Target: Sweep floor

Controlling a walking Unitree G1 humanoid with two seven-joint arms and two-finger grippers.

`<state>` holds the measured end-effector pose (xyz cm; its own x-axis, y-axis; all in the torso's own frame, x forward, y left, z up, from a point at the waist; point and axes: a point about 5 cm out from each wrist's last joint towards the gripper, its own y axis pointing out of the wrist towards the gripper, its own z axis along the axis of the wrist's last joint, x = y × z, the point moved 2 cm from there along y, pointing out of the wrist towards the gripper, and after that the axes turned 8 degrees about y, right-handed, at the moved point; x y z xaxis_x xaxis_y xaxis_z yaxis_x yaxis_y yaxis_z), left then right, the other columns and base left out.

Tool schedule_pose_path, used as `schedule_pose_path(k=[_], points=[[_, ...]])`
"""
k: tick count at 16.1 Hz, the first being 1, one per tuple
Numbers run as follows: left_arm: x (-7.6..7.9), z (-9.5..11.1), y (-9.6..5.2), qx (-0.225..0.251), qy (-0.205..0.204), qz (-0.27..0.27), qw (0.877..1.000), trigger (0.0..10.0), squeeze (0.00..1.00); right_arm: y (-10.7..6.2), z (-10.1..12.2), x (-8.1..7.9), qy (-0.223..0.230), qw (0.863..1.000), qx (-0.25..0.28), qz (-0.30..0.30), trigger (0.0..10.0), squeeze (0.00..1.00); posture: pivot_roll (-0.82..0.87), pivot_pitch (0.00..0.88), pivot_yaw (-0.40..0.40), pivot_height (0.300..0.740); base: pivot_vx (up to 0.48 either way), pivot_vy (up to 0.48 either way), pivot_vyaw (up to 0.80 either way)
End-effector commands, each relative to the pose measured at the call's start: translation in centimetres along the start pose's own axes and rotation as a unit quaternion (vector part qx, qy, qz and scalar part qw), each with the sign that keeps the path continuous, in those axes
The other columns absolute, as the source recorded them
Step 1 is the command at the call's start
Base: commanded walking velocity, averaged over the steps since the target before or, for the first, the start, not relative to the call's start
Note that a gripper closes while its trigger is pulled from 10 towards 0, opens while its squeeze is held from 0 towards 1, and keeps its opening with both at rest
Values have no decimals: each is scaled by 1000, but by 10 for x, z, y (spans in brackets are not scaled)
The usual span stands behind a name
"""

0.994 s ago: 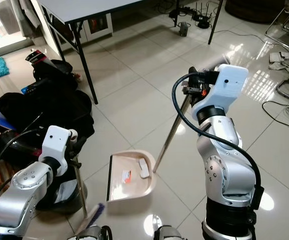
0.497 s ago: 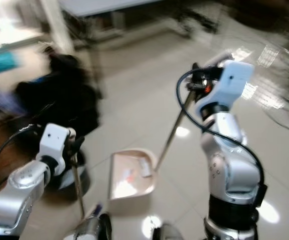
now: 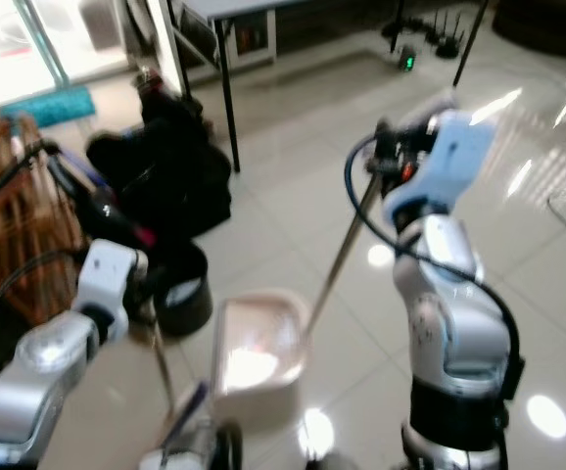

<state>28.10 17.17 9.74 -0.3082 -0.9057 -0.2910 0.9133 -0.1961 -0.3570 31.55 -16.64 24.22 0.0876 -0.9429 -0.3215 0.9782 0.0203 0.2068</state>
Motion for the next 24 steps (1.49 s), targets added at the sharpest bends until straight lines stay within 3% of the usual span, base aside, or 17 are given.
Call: schedule_pose_path(k=[1,15,21,24], points=[[-5,3,-1,0,15,8,1000,10000,0,-1,15,-8,7,999,30,16,10000,0,-115,70,36,740,0,0,0],[-6,-2,-2,-2,18,5,1000,10000,0,5,34,-16,2,999,34,37,10000,0,-118,75,30,740,0,0,0],[-8,-6,-4,-7,11,17,1000,10000,0,14,44,-20,5,998,43,47,10000,0,-99,82,16,740,249,0,67],[-12,-12,-7,-16,11,25,999,10000,0,21,62,-27,12,996,70,59,10000,0,-96,75,14,740,255,0,431]])
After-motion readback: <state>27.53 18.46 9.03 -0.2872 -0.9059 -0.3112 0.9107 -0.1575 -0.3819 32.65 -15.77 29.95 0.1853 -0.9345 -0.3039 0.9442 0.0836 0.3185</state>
